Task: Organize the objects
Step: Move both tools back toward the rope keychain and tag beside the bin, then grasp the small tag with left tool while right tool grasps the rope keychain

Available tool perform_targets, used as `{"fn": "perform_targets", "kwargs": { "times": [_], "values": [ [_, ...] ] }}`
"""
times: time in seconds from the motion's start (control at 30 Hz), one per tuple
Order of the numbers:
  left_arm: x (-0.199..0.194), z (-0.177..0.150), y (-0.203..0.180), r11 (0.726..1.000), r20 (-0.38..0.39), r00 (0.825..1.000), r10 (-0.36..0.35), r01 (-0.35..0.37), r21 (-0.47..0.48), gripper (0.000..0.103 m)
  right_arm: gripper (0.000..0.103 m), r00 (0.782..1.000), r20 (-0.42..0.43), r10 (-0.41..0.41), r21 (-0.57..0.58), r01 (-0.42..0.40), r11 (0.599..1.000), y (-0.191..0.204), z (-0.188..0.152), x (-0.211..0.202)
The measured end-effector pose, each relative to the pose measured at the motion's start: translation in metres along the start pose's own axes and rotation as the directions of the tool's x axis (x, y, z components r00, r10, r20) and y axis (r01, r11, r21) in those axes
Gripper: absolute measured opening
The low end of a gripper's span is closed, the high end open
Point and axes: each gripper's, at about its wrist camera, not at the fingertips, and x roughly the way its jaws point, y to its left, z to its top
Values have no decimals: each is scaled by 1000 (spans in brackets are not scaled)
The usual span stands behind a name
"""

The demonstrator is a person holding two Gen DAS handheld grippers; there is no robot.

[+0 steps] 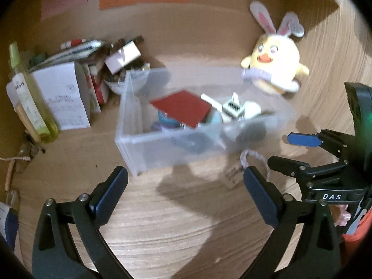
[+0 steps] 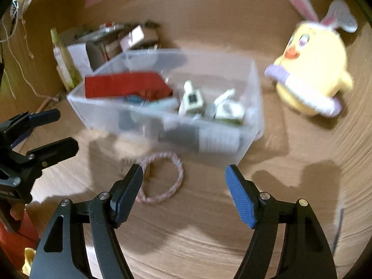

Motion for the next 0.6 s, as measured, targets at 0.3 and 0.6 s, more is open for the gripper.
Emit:
{"fn": "perform_targets", "kwargs": {
  "times": [0.3,0.6],
  "values": [
    [20,-18,-5,999,-78,997,-20,22,26,101,70,995,-92,33,-62,-39,997,17,-8,27],
    [31,-11,-30,991,-114,992,-50,63,118,86,11,997,-72,20,-64,-25,998,5,-11,18]
  ]
}}
